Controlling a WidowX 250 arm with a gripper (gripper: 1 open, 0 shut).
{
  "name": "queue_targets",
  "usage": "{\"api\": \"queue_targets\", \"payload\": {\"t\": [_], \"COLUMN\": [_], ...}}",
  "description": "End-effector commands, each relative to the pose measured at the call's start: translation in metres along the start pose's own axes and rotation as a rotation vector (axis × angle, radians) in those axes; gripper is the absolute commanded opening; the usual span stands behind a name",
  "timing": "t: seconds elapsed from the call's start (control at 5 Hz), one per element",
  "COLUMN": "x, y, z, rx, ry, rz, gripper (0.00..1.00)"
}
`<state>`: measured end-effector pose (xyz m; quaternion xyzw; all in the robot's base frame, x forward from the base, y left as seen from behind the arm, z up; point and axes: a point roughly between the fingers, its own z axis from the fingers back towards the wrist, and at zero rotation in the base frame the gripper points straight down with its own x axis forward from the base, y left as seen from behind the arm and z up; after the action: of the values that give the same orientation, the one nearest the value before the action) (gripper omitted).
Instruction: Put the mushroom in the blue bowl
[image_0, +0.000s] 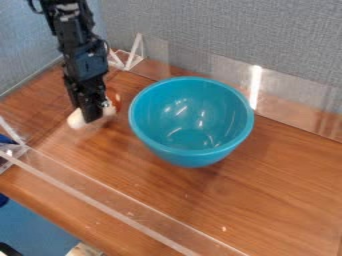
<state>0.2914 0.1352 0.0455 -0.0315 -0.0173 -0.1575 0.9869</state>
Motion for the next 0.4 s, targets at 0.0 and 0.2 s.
{"api": "queue_targets", "payload": {"t": [0.0, 0.2], "x": [-0.0029, -0.0086], "y": [0.0173, 0.0224], "z": [-0.0002, 0.0058], "rx": [0.031, 0.019], "ry": [-0.029, -0.054], "rz": [0.03, 0.048], "gripper": [0.0, 0.0]}}
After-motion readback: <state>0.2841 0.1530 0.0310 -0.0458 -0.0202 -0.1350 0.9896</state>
